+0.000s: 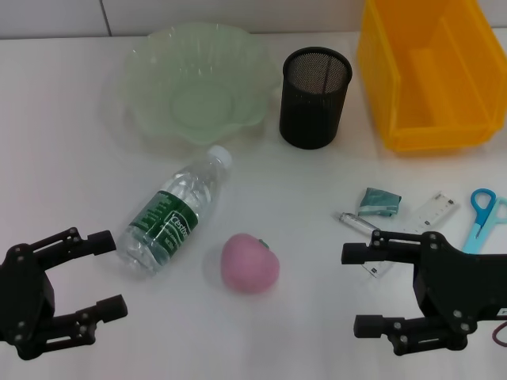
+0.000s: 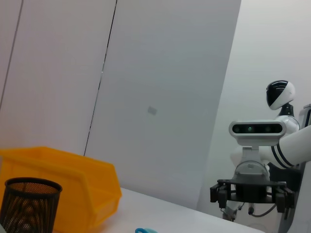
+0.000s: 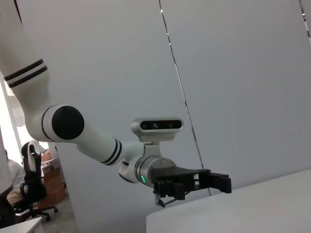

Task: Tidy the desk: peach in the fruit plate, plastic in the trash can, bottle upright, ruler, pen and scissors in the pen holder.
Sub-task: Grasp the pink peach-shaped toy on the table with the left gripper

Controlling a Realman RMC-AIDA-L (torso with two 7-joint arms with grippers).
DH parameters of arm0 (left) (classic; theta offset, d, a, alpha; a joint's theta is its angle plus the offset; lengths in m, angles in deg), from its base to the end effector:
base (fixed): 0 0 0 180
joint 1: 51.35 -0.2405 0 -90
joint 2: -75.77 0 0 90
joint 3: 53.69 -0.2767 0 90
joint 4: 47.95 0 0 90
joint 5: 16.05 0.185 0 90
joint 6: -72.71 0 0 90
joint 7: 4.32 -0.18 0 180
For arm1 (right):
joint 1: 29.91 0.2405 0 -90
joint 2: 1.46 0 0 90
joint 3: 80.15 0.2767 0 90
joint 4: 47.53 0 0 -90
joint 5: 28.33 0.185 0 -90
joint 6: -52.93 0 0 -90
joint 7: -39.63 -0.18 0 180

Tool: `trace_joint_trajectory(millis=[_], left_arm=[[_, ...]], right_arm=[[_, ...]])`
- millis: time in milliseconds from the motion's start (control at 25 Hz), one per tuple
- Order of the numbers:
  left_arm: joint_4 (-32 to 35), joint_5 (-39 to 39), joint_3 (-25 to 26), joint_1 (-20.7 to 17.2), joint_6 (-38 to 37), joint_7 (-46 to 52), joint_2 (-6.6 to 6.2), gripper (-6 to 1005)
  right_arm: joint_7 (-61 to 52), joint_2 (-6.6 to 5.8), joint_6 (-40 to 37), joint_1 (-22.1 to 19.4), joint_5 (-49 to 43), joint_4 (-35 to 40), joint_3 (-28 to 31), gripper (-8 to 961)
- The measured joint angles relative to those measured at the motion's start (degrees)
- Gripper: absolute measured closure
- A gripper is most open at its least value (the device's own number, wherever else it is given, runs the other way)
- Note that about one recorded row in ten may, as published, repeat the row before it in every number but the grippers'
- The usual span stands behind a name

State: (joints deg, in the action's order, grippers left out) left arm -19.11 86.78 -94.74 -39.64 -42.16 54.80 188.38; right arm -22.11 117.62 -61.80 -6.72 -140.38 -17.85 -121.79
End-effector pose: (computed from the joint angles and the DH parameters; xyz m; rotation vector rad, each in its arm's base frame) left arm -0.2919 0.1972 0.0086 -2.6907 -0.4701 -1.1219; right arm 0.2338 0.2241 -0.0424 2.8404 -0.3378 -1.1429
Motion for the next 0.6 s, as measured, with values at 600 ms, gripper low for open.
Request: trace_joint_trajectory(millis=[600], left_arm=[[8.7,0.6,-1.1,5.5,0.6,15.7,0.91,221]], right_arm=[[-2.6,-0.54,3.4,-1.5,-0.6,0.4,0.0,160]])
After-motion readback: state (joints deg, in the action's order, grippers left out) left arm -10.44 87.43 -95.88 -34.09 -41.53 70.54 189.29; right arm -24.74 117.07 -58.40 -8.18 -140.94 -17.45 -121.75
